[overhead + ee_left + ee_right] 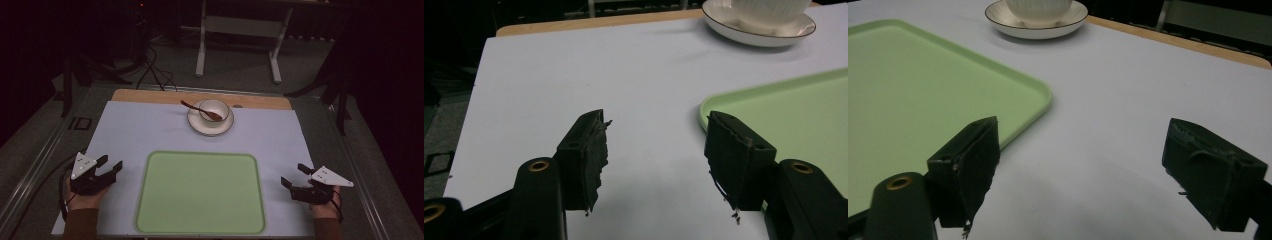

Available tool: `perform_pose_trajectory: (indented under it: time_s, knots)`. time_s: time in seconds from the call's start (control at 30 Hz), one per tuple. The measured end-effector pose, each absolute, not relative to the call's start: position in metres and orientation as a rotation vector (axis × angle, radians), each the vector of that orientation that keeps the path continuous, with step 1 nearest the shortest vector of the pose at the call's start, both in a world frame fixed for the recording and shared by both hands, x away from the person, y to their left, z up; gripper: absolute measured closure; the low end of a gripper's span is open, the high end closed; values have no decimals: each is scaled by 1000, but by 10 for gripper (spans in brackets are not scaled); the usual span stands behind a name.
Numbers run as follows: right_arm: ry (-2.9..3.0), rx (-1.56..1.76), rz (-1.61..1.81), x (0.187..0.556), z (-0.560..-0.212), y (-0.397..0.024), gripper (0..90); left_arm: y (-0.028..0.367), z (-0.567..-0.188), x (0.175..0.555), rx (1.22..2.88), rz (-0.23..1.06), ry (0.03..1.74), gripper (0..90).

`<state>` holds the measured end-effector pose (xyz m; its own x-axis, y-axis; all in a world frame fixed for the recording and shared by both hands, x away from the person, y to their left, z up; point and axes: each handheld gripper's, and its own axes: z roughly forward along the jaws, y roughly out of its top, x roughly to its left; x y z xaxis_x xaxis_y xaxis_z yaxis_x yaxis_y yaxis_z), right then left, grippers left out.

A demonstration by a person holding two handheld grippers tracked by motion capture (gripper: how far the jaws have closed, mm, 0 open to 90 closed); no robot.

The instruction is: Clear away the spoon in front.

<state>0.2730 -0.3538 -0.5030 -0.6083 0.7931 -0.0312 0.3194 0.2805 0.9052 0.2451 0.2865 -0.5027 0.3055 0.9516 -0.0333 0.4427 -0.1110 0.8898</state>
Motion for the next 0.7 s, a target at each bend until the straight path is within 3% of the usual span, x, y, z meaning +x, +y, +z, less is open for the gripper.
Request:
perform_pose_trajectory:
  time_s: [0.7]
  knots:
    - [2054,987,1278,271,-503,-355,142,267,-501,271,1748,695,1253,419]
